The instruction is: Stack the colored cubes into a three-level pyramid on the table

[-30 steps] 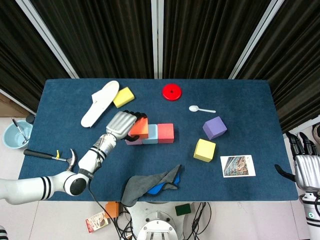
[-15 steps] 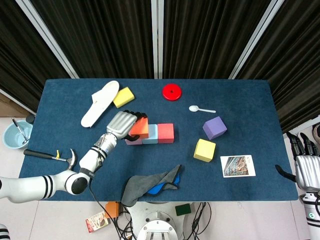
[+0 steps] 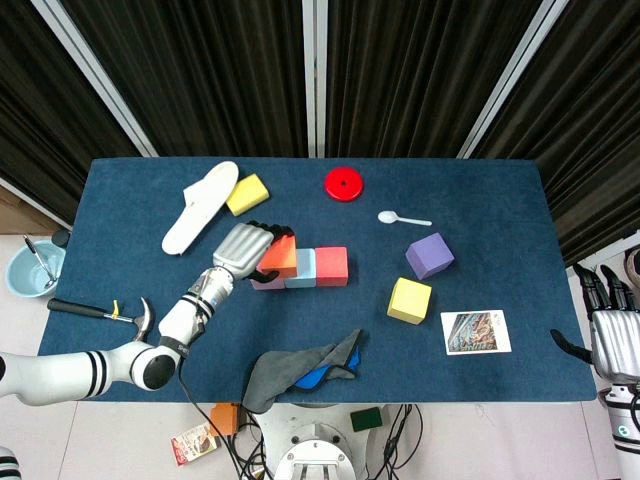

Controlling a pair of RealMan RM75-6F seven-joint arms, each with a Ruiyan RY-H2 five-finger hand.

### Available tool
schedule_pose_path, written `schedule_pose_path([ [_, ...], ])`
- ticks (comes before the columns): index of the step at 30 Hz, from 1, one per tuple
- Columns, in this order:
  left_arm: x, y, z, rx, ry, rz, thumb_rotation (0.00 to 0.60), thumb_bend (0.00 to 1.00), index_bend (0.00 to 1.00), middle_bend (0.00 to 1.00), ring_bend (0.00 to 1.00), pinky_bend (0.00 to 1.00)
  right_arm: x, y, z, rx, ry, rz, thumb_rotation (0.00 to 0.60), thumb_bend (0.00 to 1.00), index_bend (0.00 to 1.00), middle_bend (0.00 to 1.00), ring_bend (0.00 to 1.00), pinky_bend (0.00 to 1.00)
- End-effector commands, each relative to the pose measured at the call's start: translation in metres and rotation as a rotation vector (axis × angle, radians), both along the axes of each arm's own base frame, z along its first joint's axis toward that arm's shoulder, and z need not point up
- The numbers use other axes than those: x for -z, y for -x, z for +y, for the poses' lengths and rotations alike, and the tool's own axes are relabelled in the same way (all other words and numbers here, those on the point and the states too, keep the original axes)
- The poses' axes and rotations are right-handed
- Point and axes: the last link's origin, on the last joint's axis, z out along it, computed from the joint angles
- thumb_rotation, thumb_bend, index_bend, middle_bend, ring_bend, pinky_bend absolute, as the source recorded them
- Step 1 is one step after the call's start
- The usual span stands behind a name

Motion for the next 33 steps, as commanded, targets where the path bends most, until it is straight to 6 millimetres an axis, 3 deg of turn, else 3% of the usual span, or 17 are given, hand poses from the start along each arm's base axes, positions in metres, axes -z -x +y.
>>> schedule_pose_path([
  [1, 0.0007, 0.0006, -0.0001, -0.002, 0.003, -0.001, 0.6, 0.3, 0.34, 0.37, 0.35, 0.29, -0.0003, 0.0001, 0.0001, 0.001, 0.001, 0.0, 0.6, 0.13, 0.01, 0.12, 0.04, 0.16],
  [11, -0.0009, 0.0019, -0.0007, 0.013, -0.009, 0.006, 0.6, 0.29, 0.24, 0.28, 0.29, 0.28, -0.0012, -0.0012, -0.0002, -0.004, 0.006, -0.001, 0.6, 0.13, 0.01, 0.12, 0.04, 0.14],
  [23, 0.0002, 0.0016, -0.0011, 0.016, -0.017, 0.017, 0.597, 0.26, 0.23, 0.24, 0.27, 0.27, -0.0024, -0.0009, 0.0002, -0.003, 0.007, -0.006, 0.6, 0.13, 0.01, 0.12, 0.04, 0.11],
  [33, -0.0001, 0.0001, -0.0018, 0.011, -0.028, 0.025, 0.508, 0.21, 0.21, 0.22, 0.27, 0.28, -0.0026, 0.0007, -0.0001, -0.001, 0.006, -0.009, 0.6, 0.14, 0.01, 0.12, 0.04, 0.09],
])
